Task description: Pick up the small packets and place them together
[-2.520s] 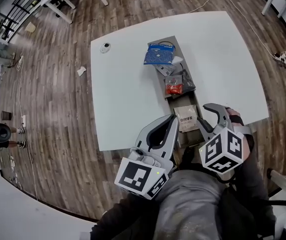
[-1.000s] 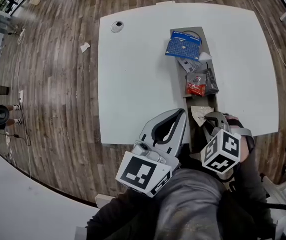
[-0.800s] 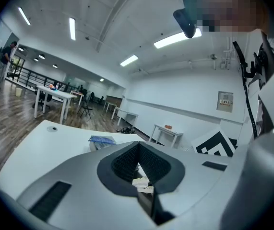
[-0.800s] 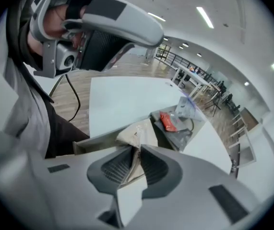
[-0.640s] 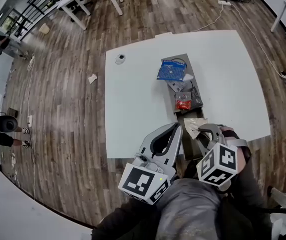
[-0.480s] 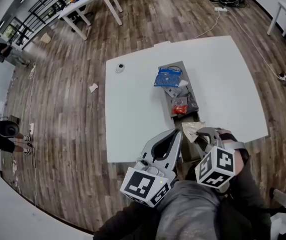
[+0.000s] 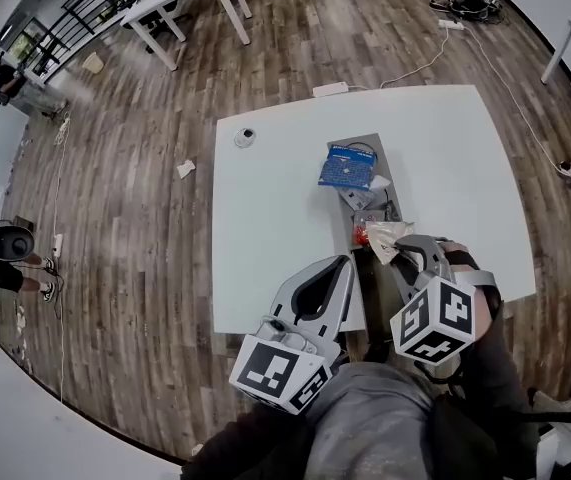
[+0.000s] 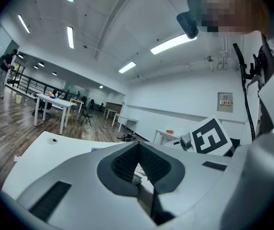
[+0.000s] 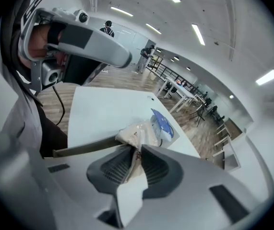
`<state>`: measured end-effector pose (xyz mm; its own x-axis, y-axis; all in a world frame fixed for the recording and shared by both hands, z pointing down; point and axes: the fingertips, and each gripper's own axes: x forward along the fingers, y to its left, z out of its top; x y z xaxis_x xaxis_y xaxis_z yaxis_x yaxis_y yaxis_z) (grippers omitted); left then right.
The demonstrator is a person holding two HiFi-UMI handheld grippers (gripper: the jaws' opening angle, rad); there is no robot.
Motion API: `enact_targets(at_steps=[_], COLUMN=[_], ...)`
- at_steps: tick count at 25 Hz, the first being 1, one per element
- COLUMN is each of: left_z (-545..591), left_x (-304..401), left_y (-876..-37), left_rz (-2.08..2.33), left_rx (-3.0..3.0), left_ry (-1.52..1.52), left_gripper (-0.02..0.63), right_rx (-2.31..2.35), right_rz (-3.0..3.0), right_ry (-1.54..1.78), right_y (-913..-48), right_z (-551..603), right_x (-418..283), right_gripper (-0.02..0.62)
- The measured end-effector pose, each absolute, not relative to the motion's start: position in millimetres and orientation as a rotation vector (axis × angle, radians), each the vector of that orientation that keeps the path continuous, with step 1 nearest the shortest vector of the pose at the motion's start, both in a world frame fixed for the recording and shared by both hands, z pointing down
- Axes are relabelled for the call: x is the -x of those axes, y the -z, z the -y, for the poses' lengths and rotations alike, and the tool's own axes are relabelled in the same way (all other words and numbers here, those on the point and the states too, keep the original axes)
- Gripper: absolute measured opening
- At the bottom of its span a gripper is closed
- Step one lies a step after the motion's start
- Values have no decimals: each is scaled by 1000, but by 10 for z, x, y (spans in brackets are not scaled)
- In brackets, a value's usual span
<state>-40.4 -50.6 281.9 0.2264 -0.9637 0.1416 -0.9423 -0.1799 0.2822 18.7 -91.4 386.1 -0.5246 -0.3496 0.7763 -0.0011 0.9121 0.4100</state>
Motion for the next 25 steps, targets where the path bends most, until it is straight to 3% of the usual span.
enact_targets(at_steps=[10, 15, 25], left_z=[763, 812, 731], left_x=[992, 1031, 1023], left_y=[-3059, -3139, -3140], left_rz=[1809, 1779, 1780], left_rx=[-2088, -2074, -2068], left_ry=[96, 99, 102], left_gripper=[3, 3, 3], right_rx=[-147, -59, -65], right_rz=[2021, 2040, 2057], right_ry=[369, 285, 288], right_y=[-4205, -4281, -4283], right_z=[1260, 1178, 1117], right_x=[170, 247, 248], right_gripper=[97, 163, 172])
